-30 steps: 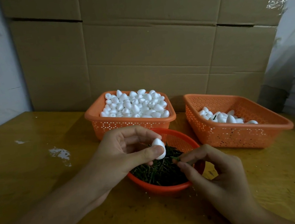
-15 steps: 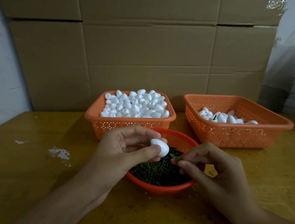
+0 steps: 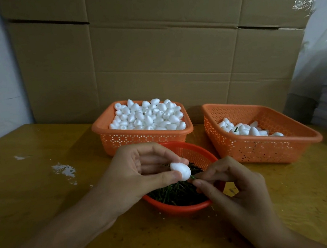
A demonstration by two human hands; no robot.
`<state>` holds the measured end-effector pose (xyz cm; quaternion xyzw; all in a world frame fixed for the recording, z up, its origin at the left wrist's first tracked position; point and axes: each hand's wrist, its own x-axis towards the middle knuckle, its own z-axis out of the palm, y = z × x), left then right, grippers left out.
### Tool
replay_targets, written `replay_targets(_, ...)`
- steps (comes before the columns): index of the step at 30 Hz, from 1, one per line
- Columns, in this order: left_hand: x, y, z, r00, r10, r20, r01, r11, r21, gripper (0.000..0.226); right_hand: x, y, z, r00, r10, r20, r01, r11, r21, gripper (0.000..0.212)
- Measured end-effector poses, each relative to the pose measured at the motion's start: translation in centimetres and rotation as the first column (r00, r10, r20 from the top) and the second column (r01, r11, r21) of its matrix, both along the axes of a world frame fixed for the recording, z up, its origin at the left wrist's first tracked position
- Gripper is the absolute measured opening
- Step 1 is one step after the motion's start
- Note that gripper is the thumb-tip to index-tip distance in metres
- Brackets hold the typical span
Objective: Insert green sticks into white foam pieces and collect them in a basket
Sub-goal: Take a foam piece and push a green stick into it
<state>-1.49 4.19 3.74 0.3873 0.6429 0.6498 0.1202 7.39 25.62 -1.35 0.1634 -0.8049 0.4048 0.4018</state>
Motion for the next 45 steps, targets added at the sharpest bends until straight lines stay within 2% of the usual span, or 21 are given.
replay_targets(12,-0.02,0.15,-0.46,0.997,-0.037,-0.069,0.036,0.999,-0.013,0.019,-0.01,0.12,-0.09,0.998,0.068,0.009,-0.068,0.998,0.005,0.021)
replay_targets(17,-0.11,0.19,-0.57,0.996,-0.047,-0.071,0.046,0.999,-0.017,0.020,0.00,0.23,0.14,0.999,0.051,0.008,-0.051,0.999,0.015,0.021)
replay_targets(23,0.04,0.25,-0.72,0.996,-0.061,-0.064,0.062,0.998,0.007,0.033,0.15,0.15,0.05,1.000,-0.007,-0.015,0.008,0.997,0.078,0.018)
replay_targets(36,0.23,0.07,-0.28,0.979,-0.123,-0.163,0.118,0.992,-0.043,0.029,0.70,-0.30,0.15,1.000,-0.004,0.013,0.002,0.986,0.169,0.009)
replay_targets(45,0.38,0.22,-0.12,0.965,-0.178,-0.190,0.171,0.984,-0.053,0.030,0.66,-0.28,0.23,1.000,0.010,-0.015,-0.007,0.981,0.196,0.016)
